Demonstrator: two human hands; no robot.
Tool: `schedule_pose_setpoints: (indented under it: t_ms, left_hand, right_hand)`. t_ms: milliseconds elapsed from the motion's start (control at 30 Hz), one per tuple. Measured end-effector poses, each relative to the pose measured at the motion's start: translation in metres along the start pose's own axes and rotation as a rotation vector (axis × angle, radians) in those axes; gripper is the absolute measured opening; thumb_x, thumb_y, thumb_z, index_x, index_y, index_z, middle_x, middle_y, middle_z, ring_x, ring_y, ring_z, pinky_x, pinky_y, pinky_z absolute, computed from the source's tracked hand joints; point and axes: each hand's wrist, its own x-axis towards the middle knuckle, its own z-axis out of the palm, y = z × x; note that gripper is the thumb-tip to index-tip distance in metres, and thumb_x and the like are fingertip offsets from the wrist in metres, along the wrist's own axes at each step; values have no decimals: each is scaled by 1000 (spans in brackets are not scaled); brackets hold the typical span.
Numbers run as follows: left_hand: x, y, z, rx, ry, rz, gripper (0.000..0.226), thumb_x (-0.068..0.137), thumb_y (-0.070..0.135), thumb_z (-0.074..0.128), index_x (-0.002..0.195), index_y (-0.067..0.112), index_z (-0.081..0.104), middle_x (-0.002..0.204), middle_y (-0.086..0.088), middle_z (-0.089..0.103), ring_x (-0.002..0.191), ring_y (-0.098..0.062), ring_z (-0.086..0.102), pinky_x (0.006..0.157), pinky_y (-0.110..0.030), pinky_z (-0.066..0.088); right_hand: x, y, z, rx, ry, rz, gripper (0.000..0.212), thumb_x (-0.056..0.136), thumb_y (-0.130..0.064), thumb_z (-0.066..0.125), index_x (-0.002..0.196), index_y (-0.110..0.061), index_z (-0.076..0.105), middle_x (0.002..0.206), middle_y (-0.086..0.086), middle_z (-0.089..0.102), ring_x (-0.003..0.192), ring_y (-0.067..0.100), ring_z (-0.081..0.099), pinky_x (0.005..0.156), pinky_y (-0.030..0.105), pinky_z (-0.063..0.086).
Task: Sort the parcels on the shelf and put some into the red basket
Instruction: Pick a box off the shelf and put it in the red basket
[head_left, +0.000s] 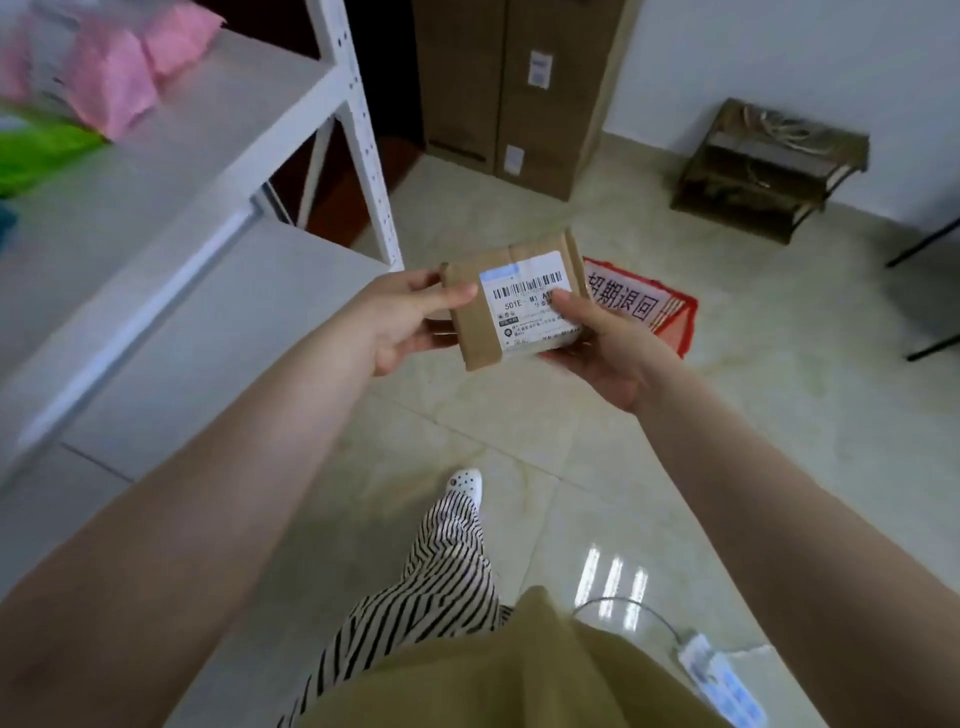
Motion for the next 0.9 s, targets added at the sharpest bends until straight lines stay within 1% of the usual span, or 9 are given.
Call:
schedule_pose_setpoints:
  t_ms: [100, 200, 367, 467, 567, 633, 733, 800, 900]
  left_hand:
    - [58, 15, 24, 13, -70, -43, 36, 88, 10, 65, 124, 13, 59, 102, -3, 70, 89, -18, 68, 70, -30, 60]
    - [112, 29, 45, 43, -187, -108, 25, 89, 5, 62, 111, 14, 62, 101, -5, 70, 92, -20, 68, 83, -37, 57]
    - [202, 59, 92, 18, -320, -180, 18, 91, 2, 57, 107, 8, 62, 106, -11, 67, 98, -23, 64, 84, -40, 57]
    - [250, 65, 123, 0, -322, -197, 13, 91, 2, 58, 101, 10, 63, 103, -10, 67, 100, -24, 63, 87, -41, 55]
    - [292, 67, 150, -15, -297, -236, 10, 90, 4, 60, 97, 11, 63, 96, -8, 68, 91, -20, 65, 80, -37, 58]
    - [322, 69, 167, -29, -268, -241, 7, 89, 5, 63, 94, 10, 64, 92, -8, 68, 86, -19, 65, 75, -34, 60]
    - [368, 72, 191, -44, -197, -261, 7, 88, 8, 66, 94, 9, 63, 95, -10, 67, 90, -22, 65, 81, -37, 58]
    - [398, 69, 207, -66, -157, -286, 9, 88, 8, 66, 96, 8, 63, 92, -8, 68, 89, -22, 65, 73, -33, 60]
    - [443, 57, 228, -129, -78, -338, 6, 88, 7, 65, 94, 8, 64, 85, -6, 67, 81, -18, 65, 65, -30, 61]
  right_hand:
    - [33, -24, -31, 38, 45, 6, 32, 84, -21, 75, 112, -6, 69, 113, 13, 74, 112, 27, 68, 102, 43, 51]
    - [64, -53, -56, 30, 90, 0, 37, 82, -21, 76, 115, -7, 68, 104, 9, 77, 100, 22, 72, 83, 34, 58]
    - [119, -101, -94, 100, 215, -79, 31, 86, -27, 73, 109, -7, 67, 99, 7, 76, 93, 21, 73, 84, 32, 58]
    - [146, -117, -118, 170, 283, -51, 41, 86, -36, 71, 115, -9, 63, 98, 7, 73, 89, 20, 71, 76, 29, 58]
    - [172, -122, -145, 219, 285, 15, 27, 88, -42, 66, 101, -18, 66, 90, 5, 69, 86, 20, 63, 90, 33, 51]
    - [194, -129, -162, 203, 276, 48, 26, 87, -42, 67, 101, -20, 67, 91, 5, 67, 85, 21, 60, 90, 34, 49]
    - [232, -140, -184, 125, 209, 112, 50, 74, -48, 78, 114, -20, 66, 107, 6, 68, 96, 23, 63, 85, 34, 53]
    - [265, -144, -199, 73, 154, 162, 62, 69, -48, 80, 122, -22, 63, 120, 6, 68, 109, 25, 64, 90, 39, 54]
    - [319, -143, -222, 162, 198, 166, 41, 86, -30, 73, 124, -19, 63, 116, 4, 70, 104, 23, 65, 88, 37, 55]
